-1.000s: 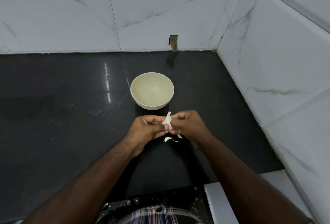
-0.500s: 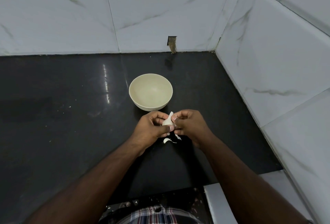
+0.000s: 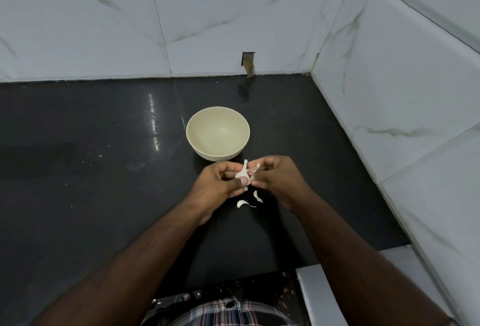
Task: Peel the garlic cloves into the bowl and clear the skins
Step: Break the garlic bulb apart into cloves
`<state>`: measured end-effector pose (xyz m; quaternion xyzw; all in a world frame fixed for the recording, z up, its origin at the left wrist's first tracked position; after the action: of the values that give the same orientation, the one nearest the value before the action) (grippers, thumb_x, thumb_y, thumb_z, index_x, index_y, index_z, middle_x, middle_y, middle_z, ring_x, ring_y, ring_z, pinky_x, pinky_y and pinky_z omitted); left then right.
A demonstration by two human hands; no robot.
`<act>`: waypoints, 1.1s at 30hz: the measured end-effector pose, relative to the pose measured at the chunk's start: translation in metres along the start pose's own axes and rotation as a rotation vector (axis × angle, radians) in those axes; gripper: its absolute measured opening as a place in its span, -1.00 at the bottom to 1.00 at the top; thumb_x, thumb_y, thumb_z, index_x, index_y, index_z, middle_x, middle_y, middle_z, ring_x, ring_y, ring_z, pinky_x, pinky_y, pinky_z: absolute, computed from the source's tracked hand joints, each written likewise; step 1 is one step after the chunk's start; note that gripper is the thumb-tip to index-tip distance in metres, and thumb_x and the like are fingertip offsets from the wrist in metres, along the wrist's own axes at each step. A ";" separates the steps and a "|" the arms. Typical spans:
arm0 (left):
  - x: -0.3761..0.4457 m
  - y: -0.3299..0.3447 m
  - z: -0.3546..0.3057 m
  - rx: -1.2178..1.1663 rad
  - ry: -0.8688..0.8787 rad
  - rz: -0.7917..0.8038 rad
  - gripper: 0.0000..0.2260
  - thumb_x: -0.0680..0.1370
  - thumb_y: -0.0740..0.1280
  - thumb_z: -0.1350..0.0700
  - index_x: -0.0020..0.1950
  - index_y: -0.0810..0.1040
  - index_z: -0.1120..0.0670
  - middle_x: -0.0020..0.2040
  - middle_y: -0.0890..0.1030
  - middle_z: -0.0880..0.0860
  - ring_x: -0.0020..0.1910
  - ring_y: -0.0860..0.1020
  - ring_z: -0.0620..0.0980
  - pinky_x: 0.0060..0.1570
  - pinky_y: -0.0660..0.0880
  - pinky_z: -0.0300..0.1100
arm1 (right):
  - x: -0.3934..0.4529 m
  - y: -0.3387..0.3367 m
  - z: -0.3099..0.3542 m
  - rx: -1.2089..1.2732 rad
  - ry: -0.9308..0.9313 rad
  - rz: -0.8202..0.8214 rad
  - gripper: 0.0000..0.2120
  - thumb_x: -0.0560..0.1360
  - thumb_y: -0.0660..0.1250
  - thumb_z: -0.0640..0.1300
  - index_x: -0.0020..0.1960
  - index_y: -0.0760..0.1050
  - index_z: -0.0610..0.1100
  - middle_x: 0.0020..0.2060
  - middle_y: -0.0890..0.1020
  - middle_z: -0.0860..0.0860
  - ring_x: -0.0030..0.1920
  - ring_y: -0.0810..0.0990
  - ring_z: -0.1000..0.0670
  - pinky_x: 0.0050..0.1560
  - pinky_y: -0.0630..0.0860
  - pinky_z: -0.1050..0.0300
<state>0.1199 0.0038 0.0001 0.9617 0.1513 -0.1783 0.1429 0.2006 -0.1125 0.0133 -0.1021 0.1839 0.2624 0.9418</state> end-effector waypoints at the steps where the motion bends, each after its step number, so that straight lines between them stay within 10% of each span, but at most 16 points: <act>1: -0.001 0.000 0.000 0.000 0.003 0.000 -0.74 0.52 0.45 0.33 0.20 0.60 0.22 0.06 0.70 0.20 0.03 0.69 0.12 0.08 0.64 -0.10 | 0.000 0.002 0.001 -0.014 -0.008 0.020 -0.86 0.51 0.37 -0.41 -0.08 0.64 -0.22 -0.21 0.67 -0.15 -0.19 0.67 -0.01 -0.05 0.66 0.10; 13: -0.004 -0.007 0.007 -0.163 -0.061 -0.019 -0.79 0.59 0.34 0.36 0.20 0.59 0.22 0.09 0.68 0.22 0.05 0.69 0.15 0.01 0.65 -0.16 | 0.006 -0.049 0.017 -0.429 -0.153 -0.204 -0.87 0.45 0.48 -0.28 -0.15 0.66 -0.05 -0.34 0.67 0.01 -0.34 0.65 0.07 -0.13 0.60 0.16; 23: -0.006 -0.011 0.009 -0.115 -0.098 -0.033 -0.78 0.59 0.34 0.31 0.22 0.60 0.20 0.08 0.70 0.20 0.08 0.69 0.15 0.08 0.63 -0.13 | 0.009 -0.045 0.029 -0.858 -0.348 -0.149 -0.69 0.49 0.32 -0.35 0.14 0.69 -0.11 0.17 0.69 0.04 0.21 0.61 0.07 0.22 0.34 0.40; 29: -0.009 -0.016 0.010 -0.119 -0.095 -0.080 -0.80 0.53 0.44 0.29 0.15 0.61 0.21 0.07 0.70 0.21 0.01 0.70 0.08 -0.09 0.63 -0.23 | 0.004 -0.001 0.010 -1.184 -0.644 0.003 -0.78 0.45 0.38 -0.22 0.05 0.70 -0.07 0.09 0.68 -0.06 0.09 0.59 -0.19 0.08 0.53 -0.06; 33: -0.010 -0.024 0.012 -0.125 -0.099 -0.111 -0.82 0.53 0.45 0.29 0.12 0.62 0.20 -0.01 0.69 0.19 -0.04 0.69 0.05 -0.10 0.63 -0.23 | 0.020 -0.043 0.013 -1.231 -0.544 -0.226 -0.76 0.48 0.29 -0.21 0.04 0.69 -0.06 0.04 0.62 -0.05 0.06 0.52 -0.24 -0.02 0.55 -0.10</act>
<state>0.0989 0.0191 -0.0122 0.9311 0.2081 -0.2232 0.1999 0.2429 -0.1361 0.0212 -0.5683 -0.2538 0.2353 0.7465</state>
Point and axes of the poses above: each hand's wrist, its own x-axis towards the middle knuckle, its own y-axis out of the palm, z = x × y, the point moved 10 cm from there along x, towards the middle knuckle
